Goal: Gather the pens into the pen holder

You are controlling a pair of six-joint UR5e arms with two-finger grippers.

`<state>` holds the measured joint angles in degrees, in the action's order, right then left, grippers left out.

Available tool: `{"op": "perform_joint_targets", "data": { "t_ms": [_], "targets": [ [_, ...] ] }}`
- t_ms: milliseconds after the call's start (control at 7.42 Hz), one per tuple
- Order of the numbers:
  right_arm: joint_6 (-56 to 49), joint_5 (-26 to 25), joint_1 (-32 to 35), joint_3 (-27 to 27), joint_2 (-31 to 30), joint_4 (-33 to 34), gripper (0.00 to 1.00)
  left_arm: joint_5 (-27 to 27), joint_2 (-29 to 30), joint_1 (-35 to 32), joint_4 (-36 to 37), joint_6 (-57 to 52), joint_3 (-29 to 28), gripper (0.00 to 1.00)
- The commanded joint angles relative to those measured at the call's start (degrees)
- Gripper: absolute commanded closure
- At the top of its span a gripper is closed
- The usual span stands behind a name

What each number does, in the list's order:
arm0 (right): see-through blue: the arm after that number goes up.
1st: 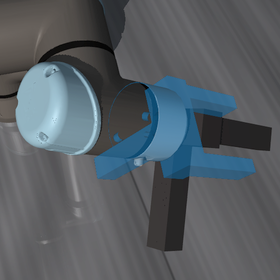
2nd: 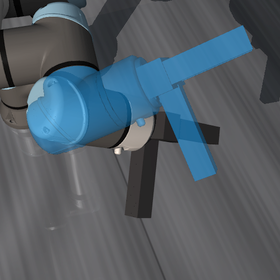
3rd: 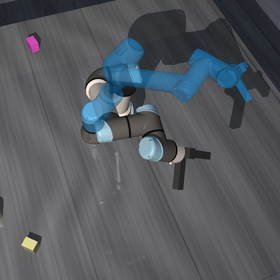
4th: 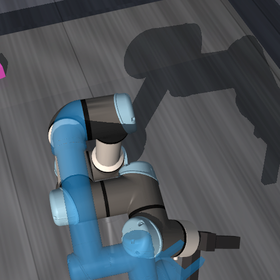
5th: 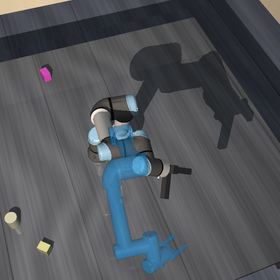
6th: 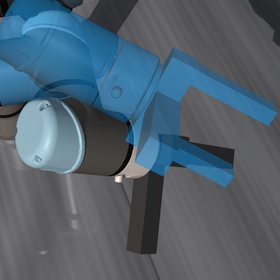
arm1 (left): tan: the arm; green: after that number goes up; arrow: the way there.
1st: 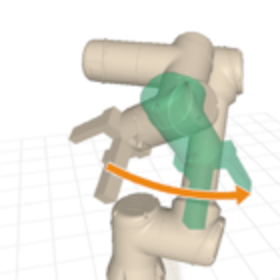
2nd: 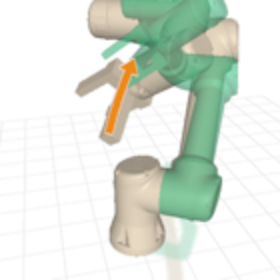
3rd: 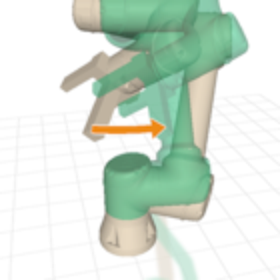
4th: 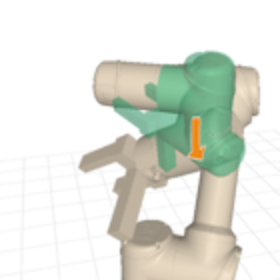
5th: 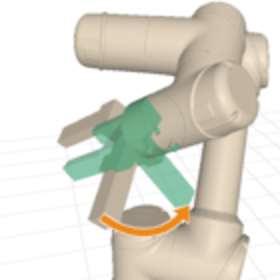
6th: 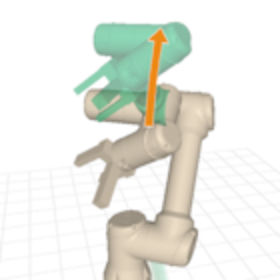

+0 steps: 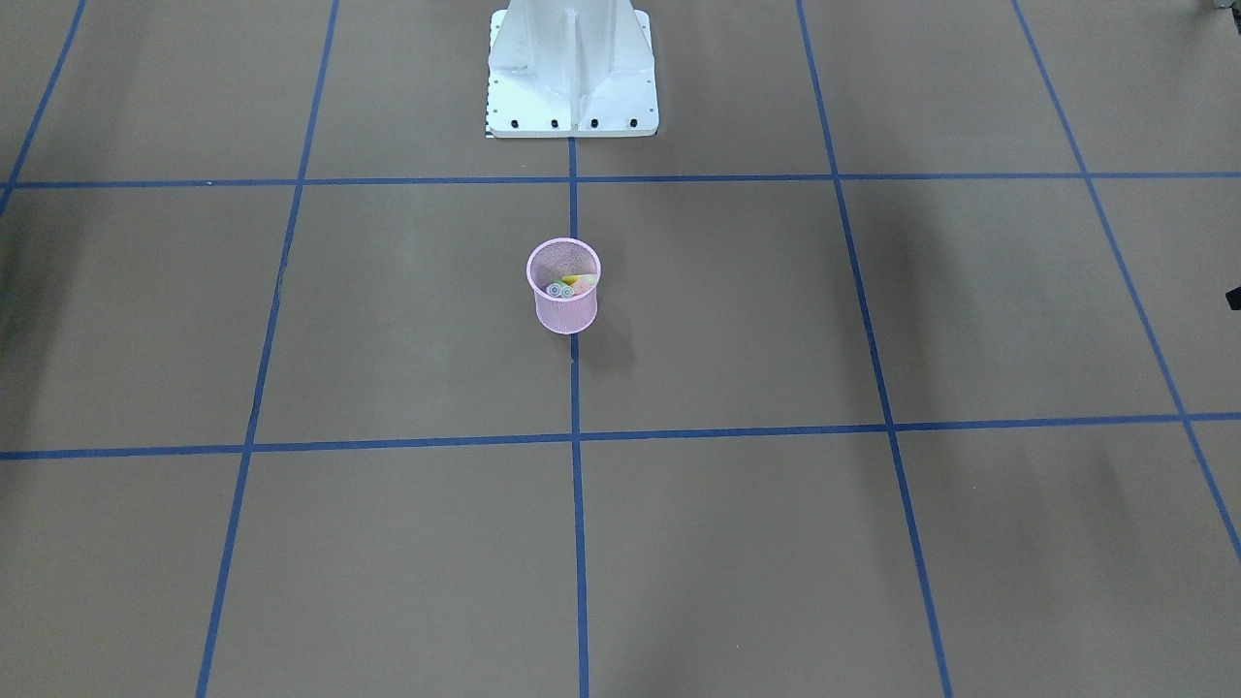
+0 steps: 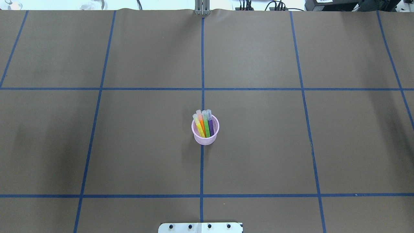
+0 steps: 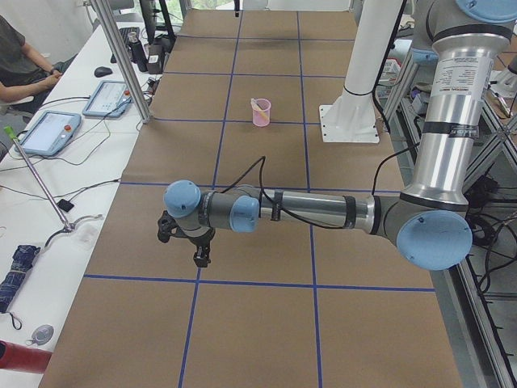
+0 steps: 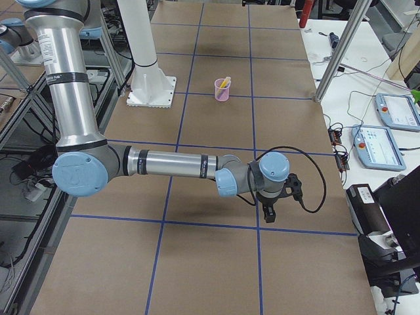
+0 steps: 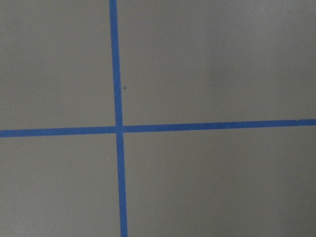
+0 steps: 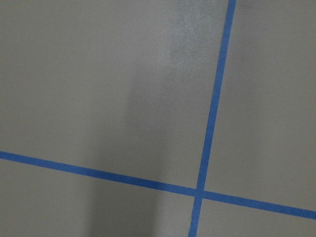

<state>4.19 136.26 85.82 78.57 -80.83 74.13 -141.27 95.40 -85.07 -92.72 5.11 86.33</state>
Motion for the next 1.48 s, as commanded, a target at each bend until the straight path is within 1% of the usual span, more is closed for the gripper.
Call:
{"op": "perform_joint_targets", "data": {
  "t_ms": [0, 135, 270, 404, 539, 674, 809, 1079, 1348],
  "targets": [
    [-0.67, -0.11, 0.49, 0.62, 0.06, 1.28, 0.00, 3.95, -0.39, -0.36, -0.97, 0.07, 0.24, 0.00],
    [-1.03, -0.38, 0.05, 0.53, 0.06, 1.36, 0.00, 5.81, -0.21, -0.28, -0.97, -0.19, 0.24, 0.00],
    [-1.03, -0.47, -0.82, 0.53, 0.15, 2.23, 0.00, 5.92, -0.21, -0.36, -0.45, -0.11, 0.16, 0.00],
    [-3.21, -0.90, -1.01, 0.53, 0.15, 3.90, 0.00, 5.75, -0.21, -0.36, 0.34, 0.33, 0.07, 0.00],
    [-6.27, -0.99, -1.18, 0.44, 1.80, 8.18, 0.00, 5.74, 0.40, -0.36, 2.78, 0.33, -0.19, 0.00],
    [-9.96, -1.69, -0.58, 0.62, 3.30, 12.74, 0.00, 5.40, -0.38, -0.36, 2.81, 0.33, 0.07, 0.00],
    [-11.21, -2.13, -0.31, 0.62, 4.10, 14.27, 0.00, 5.31, -0.39, -0.36, 2.54, 0.42, 0.07, 0.00],
    [-11.40, -2.05, 0.39, 0.97, 4.02, 14.81, 0.00, 5.48, 0.05, -0.36, 2.36, 0.60, -0.37, 0.00],
    [-11.31, -2.05, 0.48, 1.50, 3.58, 14.72, 0.00, 5.83, -1.43, -0.45, 1.32, -0.01, 0.59, 0.00]
  ]
}}
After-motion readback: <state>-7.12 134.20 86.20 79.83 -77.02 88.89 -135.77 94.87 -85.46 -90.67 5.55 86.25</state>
